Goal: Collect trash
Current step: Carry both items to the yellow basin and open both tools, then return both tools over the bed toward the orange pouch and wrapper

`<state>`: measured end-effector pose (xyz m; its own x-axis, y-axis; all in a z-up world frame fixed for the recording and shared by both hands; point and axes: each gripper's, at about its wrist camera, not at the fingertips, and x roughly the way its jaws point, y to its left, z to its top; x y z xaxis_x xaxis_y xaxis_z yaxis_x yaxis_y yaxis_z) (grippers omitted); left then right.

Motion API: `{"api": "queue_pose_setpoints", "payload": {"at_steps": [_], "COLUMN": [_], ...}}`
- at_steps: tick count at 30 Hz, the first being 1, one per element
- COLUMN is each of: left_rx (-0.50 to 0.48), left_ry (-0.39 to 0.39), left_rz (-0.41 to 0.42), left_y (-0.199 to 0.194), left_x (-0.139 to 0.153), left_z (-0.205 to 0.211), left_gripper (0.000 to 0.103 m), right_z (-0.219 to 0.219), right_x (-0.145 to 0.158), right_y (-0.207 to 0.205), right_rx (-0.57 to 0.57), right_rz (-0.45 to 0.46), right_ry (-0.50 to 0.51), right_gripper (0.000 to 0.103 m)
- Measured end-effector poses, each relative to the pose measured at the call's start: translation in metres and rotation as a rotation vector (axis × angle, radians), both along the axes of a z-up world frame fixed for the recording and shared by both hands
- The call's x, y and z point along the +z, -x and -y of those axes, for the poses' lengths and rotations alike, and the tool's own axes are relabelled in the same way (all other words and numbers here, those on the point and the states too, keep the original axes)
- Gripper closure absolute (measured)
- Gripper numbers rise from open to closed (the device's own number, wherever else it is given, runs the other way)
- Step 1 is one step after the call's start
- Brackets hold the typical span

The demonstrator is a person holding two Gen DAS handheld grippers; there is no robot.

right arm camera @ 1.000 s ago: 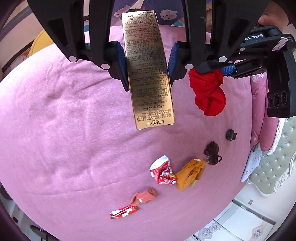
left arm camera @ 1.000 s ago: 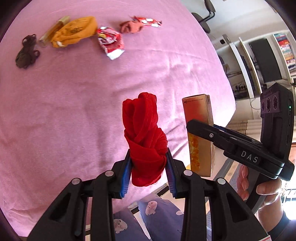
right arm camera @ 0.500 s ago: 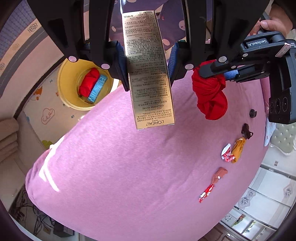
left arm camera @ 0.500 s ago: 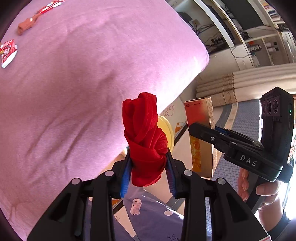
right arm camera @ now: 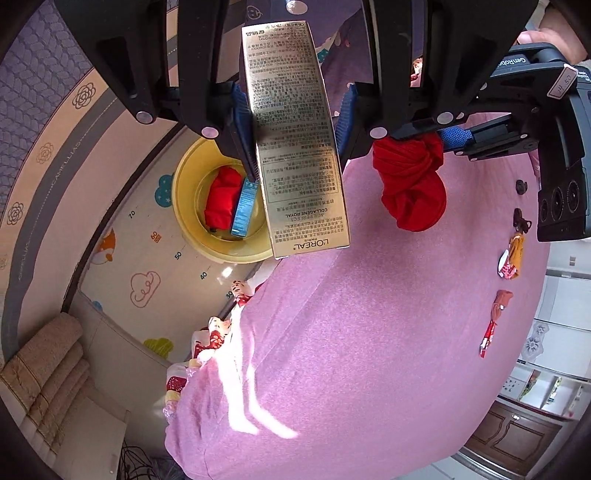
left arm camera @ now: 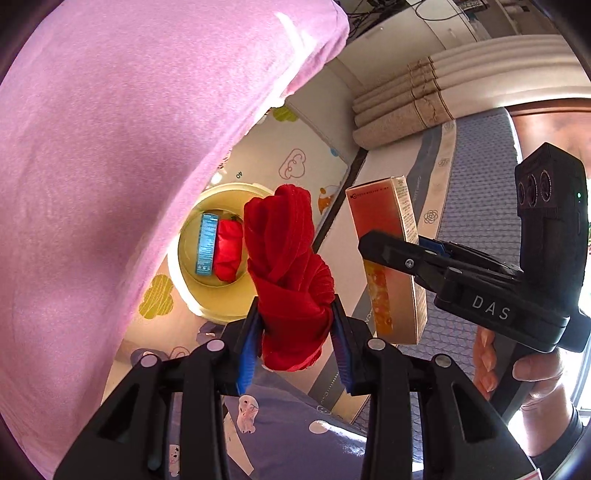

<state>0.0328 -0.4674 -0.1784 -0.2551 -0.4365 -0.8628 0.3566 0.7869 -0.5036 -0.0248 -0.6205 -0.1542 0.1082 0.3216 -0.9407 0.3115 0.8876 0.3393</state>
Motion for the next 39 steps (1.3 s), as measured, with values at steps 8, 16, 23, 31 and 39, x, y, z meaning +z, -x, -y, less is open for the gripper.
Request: {"api": "queue_pose_setpoints", "payload": {"at_steps": [8, 16, 23, 31, 39], "left_rx": [-0.058, 0.021, 0.12, 0.287, 0.464], "left_ry": [-0.093, -0.098, -0.072, -0.059, -0.073], "left_rz": [0.013, 0.037, 0.058, 0.072, 0.099], "left_y": [0.007, 0.0, -0.013, -0.027, -0.04], "left_x": [-0.012, -0.001, 0.014, 0.027, 0.04], "left_z": [0.016, -0.013, -0.061, -0.147, -0.265], "left_gripper": [0.023, 0.023, 0.023, 0.023, 0.022], "right_z": [0.021, -0.006, -0.055, -0.144, -0.259], "right_x": [-0.005, 0.002, 0.015, 0.027, 0.036], "right_y": [0.009, -0.009, -0.036, -0.073, -0.11], "right_rx": [-0.038, 0.02, 0.106, 0.233, 0.379], "right_rz": [-0.023, -0.01, 0.015, 0.039, 0.07], "right_ry": [-0.009, -0.012, -0.011, -0.029, -0.052], "right_gripper": [0.046, 0.046, 0.046, 0.046, 0.046]}}
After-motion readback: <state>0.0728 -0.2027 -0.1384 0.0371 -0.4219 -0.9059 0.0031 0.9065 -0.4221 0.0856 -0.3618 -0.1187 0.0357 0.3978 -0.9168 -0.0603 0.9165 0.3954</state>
